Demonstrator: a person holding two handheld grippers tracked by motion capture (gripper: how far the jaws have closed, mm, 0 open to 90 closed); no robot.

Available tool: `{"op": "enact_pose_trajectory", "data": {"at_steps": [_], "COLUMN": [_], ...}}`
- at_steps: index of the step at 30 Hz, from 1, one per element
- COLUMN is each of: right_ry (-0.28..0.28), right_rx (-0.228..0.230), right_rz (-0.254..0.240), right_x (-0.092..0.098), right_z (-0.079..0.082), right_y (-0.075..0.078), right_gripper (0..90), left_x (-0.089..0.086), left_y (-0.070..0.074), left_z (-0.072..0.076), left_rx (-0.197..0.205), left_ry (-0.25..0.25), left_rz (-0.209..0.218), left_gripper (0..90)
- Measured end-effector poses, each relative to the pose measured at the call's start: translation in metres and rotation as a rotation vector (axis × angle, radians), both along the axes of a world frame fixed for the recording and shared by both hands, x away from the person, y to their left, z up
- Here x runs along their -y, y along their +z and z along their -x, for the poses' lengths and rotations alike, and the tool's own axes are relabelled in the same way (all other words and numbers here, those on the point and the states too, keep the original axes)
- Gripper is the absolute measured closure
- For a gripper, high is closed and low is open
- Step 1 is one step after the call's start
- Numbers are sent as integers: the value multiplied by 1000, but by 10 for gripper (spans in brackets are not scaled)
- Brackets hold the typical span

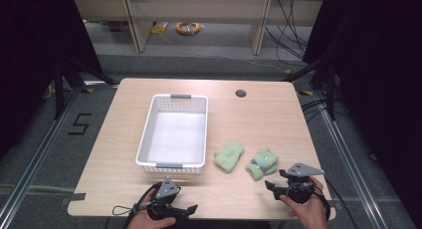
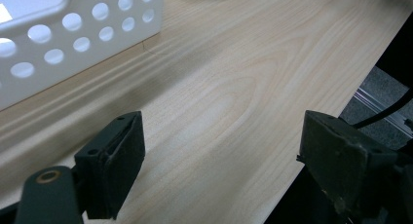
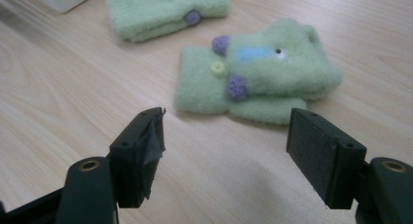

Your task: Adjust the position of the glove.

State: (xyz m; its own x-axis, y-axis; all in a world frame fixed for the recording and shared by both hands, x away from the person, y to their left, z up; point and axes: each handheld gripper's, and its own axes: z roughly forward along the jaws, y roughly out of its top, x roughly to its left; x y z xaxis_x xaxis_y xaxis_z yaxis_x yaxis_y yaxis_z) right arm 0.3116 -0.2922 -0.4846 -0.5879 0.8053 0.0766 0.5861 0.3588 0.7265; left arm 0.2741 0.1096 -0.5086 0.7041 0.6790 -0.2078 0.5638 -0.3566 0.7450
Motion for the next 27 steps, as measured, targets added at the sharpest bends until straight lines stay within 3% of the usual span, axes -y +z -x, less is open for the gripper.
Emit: {"op": "enact_pose_trajectory", "data": {"at_steps": [2,9,10,15,20,21,22,27], "right_ry": [4,33,41,49,42,23,49,52], "right_rx": [8,9,11,15,44,26,60,53], "right_rz": [11,20,18,23,28,13,30,18], "right_x": [1,0,-1,-3,-5,-8,-7,-12], "right_z": [0,-2,-2,-2,-3,-1,-4,-5], "right_y": [0,1,2,3,4,5,5,8], "right_gripper": [317,341,345,360,364,368,369,375], "left_x": [-1,1,-1,-1,0,0,0,1], "left_y": [0,0,0,1,0,0,0,0], "left_z": [-1,0,0,0,0,0,0,0], "left_rx": [14,15,17,16,9,7,6,7], "left_ry": [-12,-1,-13,-14,-8,-15,-15,-1], "left_rz": [-10,5,-12,-13,-4,-8,-9,9], "left_gripper": [162,162,162,162,162,162,162,162]}}
